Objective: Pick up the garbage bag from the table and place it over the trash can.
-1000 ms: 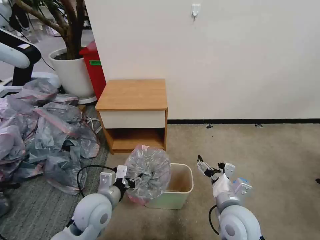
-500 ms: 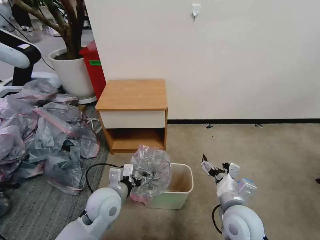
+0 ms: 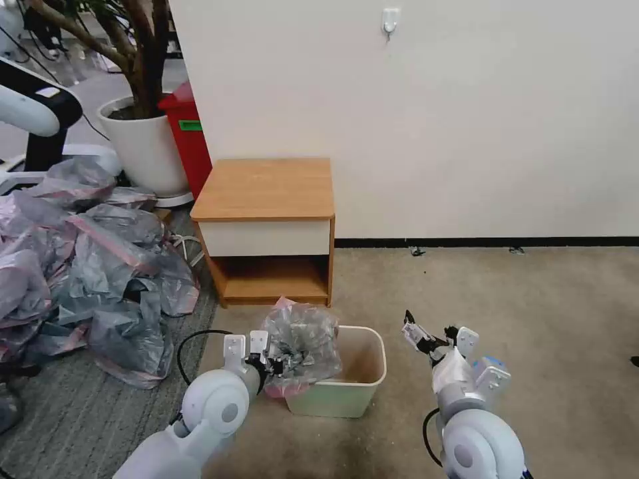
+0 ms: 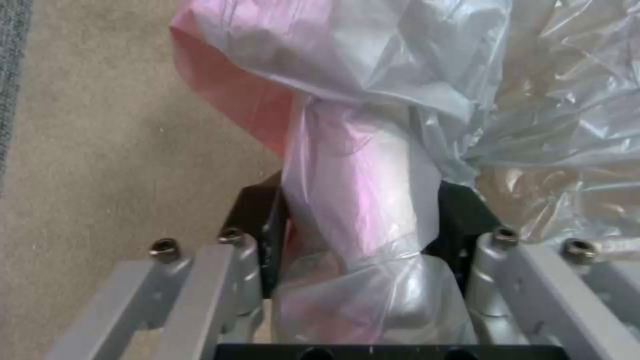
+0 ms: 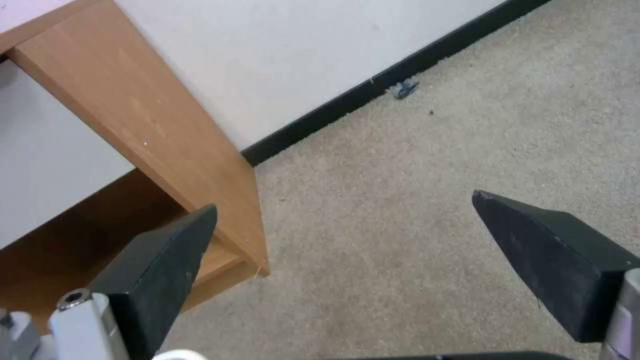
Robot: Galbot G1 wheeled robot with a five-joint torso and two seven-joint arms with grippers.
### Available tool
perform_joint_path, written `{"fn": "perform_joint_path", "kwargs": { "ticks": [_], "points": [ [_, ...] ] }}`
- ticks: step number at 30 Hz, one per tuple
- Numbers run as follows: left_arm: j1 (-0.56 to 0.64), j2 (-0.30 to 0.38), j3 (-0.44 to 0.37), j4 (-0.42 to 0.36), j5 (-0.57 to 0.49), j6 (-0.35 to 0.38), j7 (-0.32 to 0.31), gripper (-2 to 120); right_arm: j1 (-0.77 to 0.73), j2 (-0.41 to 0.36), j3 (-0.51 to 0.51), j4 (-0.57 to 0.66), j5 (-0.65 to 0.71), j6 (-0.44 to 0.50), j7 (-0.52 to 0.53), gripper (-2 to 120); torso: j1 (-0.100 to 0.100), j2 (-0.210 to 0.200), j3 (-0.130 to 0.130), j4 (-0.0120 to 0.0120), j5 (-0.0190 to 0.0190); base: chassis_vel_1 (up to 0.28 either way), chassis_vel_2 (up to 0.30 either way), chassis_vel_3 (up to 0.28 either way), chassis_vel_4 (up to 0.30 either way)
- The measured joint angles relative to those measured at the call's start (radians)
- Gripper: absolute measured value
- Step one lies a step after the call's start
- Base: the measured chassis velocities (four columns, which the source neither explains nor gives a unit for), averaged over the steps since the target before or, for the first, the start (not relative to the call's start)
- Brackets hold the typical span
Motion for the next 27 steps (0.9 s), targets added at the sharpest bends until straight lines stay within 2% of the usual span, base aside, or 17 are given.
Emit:
{"fn": "perform_joint_path", "kwargs": {
  "ticks": [7, 9, 14, 20, 27],
  "points": [
    [-0.022, -0.003, 0.025, 0.014, -0.019, -0.001, -0.036, 28, 0.002, 0.001, 0.003, -0.002, 0.000, 0.002, 0.000, 98, 0.000, 0.000, 0.000, 0.0002, 0.0002, 0.000, 0.000, 0.000, 0.000],
    [-0.027, -0.004, 0.031, 0.017, -0.026, -0.002, -0.051, 19, 0.001, 0.001, 0.005, -0.002, -0.001, 0.004, 0.000, 98, 0.000, 0.000, 0.000, 0.0002, 0.0001, 0.000, 0.000, 0.000, 0.000],
    [-0.030, -0.005, 0.035, 0.020, -0.037, -0.002, -0.068, 16, -0.004, 0.001, 0.008, 0.000, -0.002, 0.005, 0.000, 98, 0.000, 0.000, 0.000, 0.0001, 0.0000, 0.000, 0.000, 0.000, 0.000],
    [-0.032, 0.001, 0.035, 0.019, -0.065, -0.002, -0.086, 5, -0.011, -0.001, 0.015, 0.014, -0.004, 0.006, 0.000, 98, 0.000, 0.000, 0.000, -0.0002, -0.0004, 0.000, 0.000, 0.000, 0.000],
    [-0.018, 0.044, -0.003, -0.007, -0.097, 0.004, -0.082, 5, -0.021, 0.003, 0.012, 0.037, -0.008, 0.005, 0.000, 98, 0.000, 0.000, 0.000, -0.0006, -0.0015, 0.000, 0.000, 0.000, 0.000]
  ]
}}
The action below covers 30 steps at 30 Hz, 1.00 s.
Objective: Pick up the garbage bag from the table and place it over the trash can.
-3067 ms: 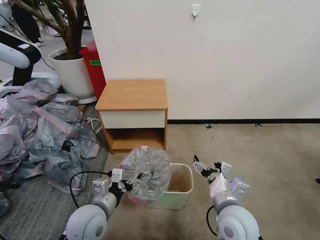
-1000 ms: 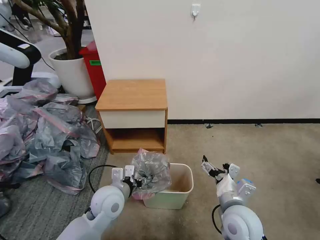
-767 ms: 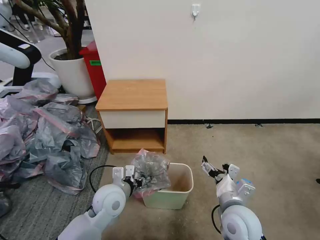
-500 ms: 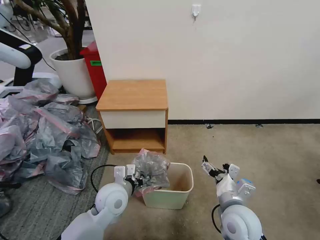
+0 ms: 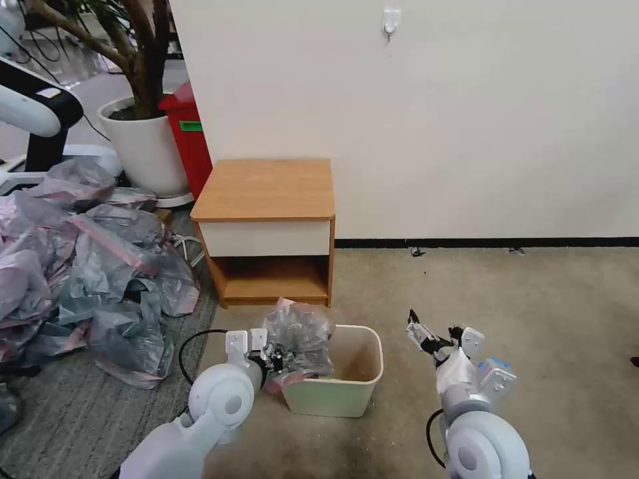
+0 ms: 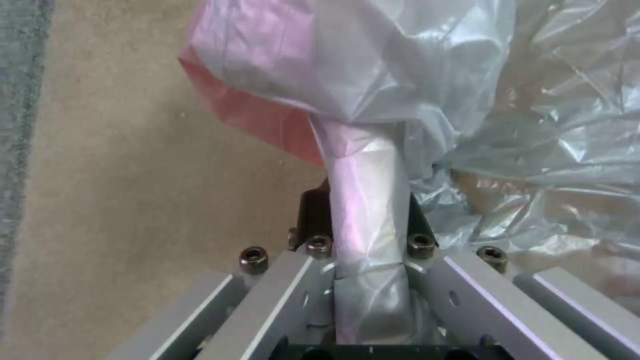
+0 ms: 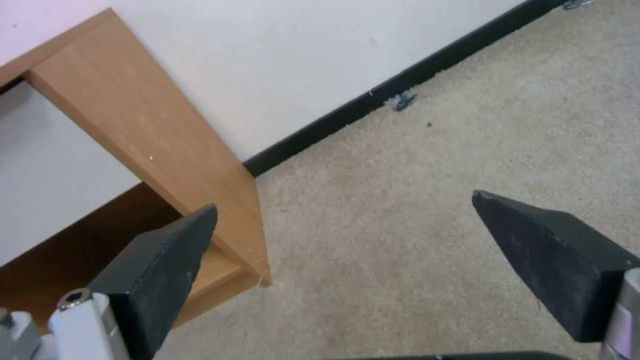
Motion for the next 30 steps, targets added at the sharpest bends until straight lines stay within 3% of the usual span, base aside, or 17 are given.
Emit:
{"fn": "perform_joint_path", "kwargs": {
  "ticks": [10, 16, 19, 22, 24, 30],
  "points": [
    [0.033, 0.063, -0.099, -0.056, -0.018, 0.003, 0.054, 3, -0.010, 0.016, -0.017, 0.026, -0.030, -0.002, -0.006, 98, 0.000, 0.000, 0.000, 0.0005, 0.0011, 0.000, 0.000, 0.000, 0.000],
    [0.050, 0.079, -0.139, -0.062, 0.001, 0.003, 0.122, 3, -0.039, -0.014, -0.017, 0.112, -0.006, 0.019, -0.122, 99, 0.000, 0.000, 0.000, 0.0005, 0.0012, 0.000, 0.000, 0.000, 0.000],
    [0.051, 0.080, -0.138, -0.055, 0.031, -0.001, 0.160, 3, -0.067, -0.081, -0.029, 0.205, 0.124, -0.066, -0.236, 99, 0.000, 0.000, 0.000, 0.0003, 0.0011, 0.000, 0.000, 0.000, 0.000],
    [0.050, 0.079, -0.133, -0.052, 0.047, -0.007, 0.182, 3, -0.061, -0.121, -0.046, 0.244, 0.212, -0.150, -0.272, 99, 0.000, 0.000, 0.000, 0.0004, 0.0010, 0.000, 0.000, 0.000, 0.000],
    [0.051, 0.079, -0.130, -0.052, 0.067, -0.019, 0.212, 3, -0.029, -0.157, -0.086, 0.267, 0.308, -0.241, -0.277, 98, 0.000, 0.000, 0.000, 0.0004, 0.0011, 0.000, 0.000, 0.000, 0.000],
    [0.061, 0.083, -0.127, -0.057, 0.096, -0.043, 0.263, 3, 0.073, -0.198, -0.194, 0.226, 0.413, -0.314, -0.241, 97, 0.000, 0.000, 0.000, 0.0006, 0.0013, 0.000, 0.000, 0.000, 0.000]
  ]
}}
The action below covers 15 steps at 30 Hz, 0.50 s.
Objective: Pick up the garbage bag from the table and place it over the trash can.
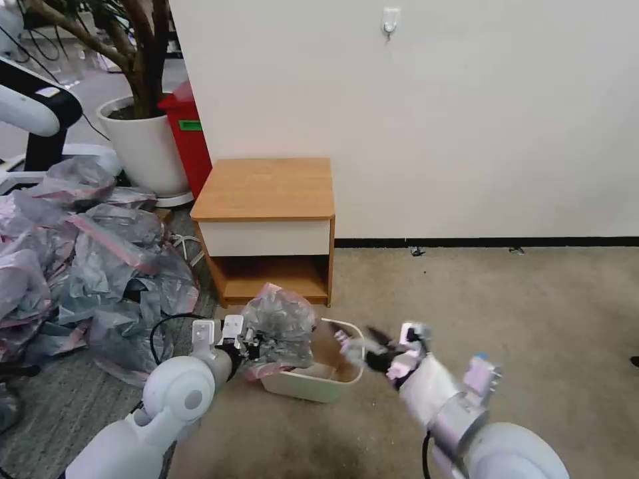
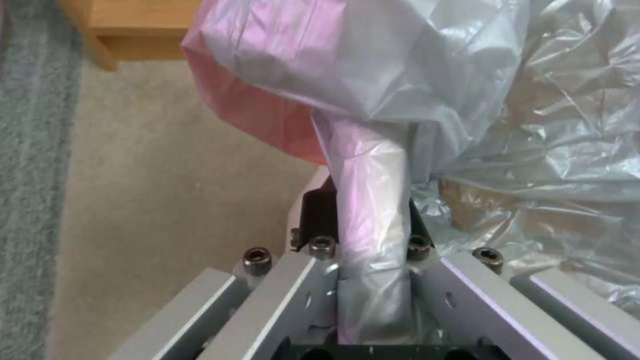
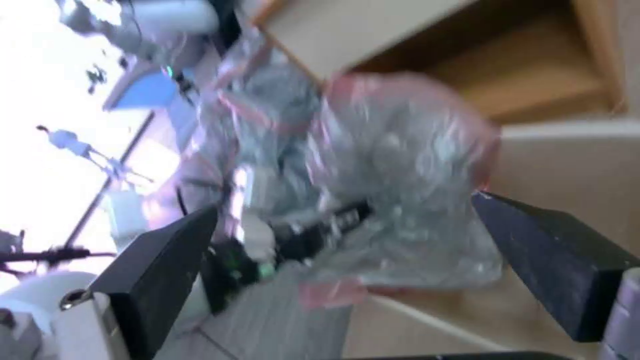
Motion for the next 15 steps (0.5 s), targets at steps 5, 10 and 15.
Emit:
{"fn": "perform_joint_path", "kwargs": {
  "ticks": [5, 10, 15],
  "points": [
    [0.016, 0.006, -0.006, -0.022, 0.011, -0.020, 0.037, 3, 0.074, -0.003, -0.085, -0.098, -0.009, 0.000, 0.011, 97, 0.000, 0.000, 0.000, -0.0001, -0.0001, 0.000, 0.000, 0.000, 0.000],
    [0.034, 0.006, -0.012, -0.045, 0.014, -0.021, 0.041, 3, 0.154, 0.023, -0.143, -0.171, -0.019, 0.019, 0.045, 97, 0.000, 0.000, 0.000, 0.0000, 0.0000, 0.000, 0.000, 0.000, 0.000],
    [0.048, 0.008, -0.017, -0.060, 0.017, -0.021, 0.042, 3, 0.209, 0.032, -0.164, -0.217, -0.018, 0.026, 0.056, 97, 0.000, 0.000, 0.000, -0.0001, -0.0001, 0.000, 0.000, 0.000, 0.000]
  ]
}}
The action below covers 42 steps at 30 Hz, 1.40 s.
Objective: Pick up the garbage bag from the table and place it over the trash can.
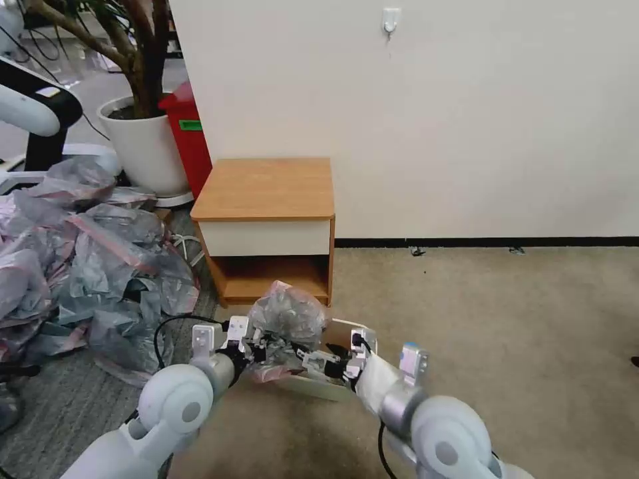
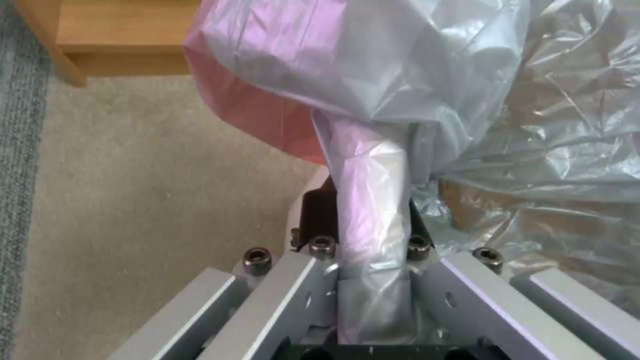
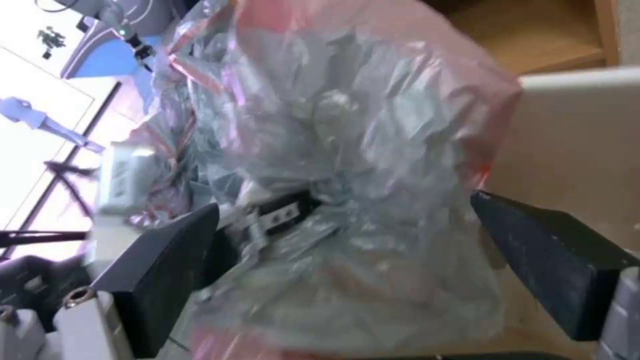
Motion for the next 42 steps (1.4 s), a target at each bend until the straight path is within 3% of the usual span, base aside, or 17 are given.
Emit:
{"fn": "perform_joint_path", "kwargs": {
  "ticks": [11, 20, 24, 28, 38, 42],
  "points": [
    [0.011, 0.007, -0.007, -0.018, 0.000, 0.001, 0.003, 3, 0.044, 0.002, -0.011, -0.066, 0.016, 0.008, 0.005, 96, 0.000, 0.000, 0.000, 0.0000, 0.0000, 0.000, 0.000, 0.000, 0.000],
    [0.020, 0.006, -0.007, -0.020, 0.000, 0.002, 0.003, 3, 0.067, 0.010, -0.018, -0.095, 0.016, 0.022, 0.006, 84, 0.000, 0.000, 0.000, 0.0000, 0.0000, 0.000, 0.000, 0.000, 0.000],
    [0.019, 0.004, -0.006, -0.020, 0.000, 0.002, 0.003, 3, 0.068, 0.011, -0.019, -0.100, 0.015, 0.024, 0.006, 72, 0.000, 0.000, 0.000, 0.0000, 0.0000, 0.000, 0.000, 0.000, 0.000],
    [0.016, 0.003, -0.004, -0.018, 0.000, 0.003, 0.003, 3, 0.067, 0.010, -0.019, -0.101, 0.015, 0.027, 0.006, 52, 0.000, 0.000, 0.000, 0.0000, 0.0000, 0.000, 0.000, 0.000, 0.000],
    [0.013, -0.002, 0.000, -0.013, 0.001, 0.004, 0.003, 3, 0.063, 0.006, -0.020, -0.096, 0.013, 0.031, 0.005, 22, 0.000, 0.000, 0.000, 0.0000, 0.0001, 0.000, 0.000, 0.000, 0.000],
    [0.012, -0.006, 0.002, -0.010, 0.003, 0.004, 0.003, 3, 0.055, 0.001, -0.019, -0.080, 0.011, 0.034, 0.002, 3, 0.000, 0.000, 0.000, 0.0000, 0.0000, 0.000, 0.000, 0.000, 0.000]
  ]
}}
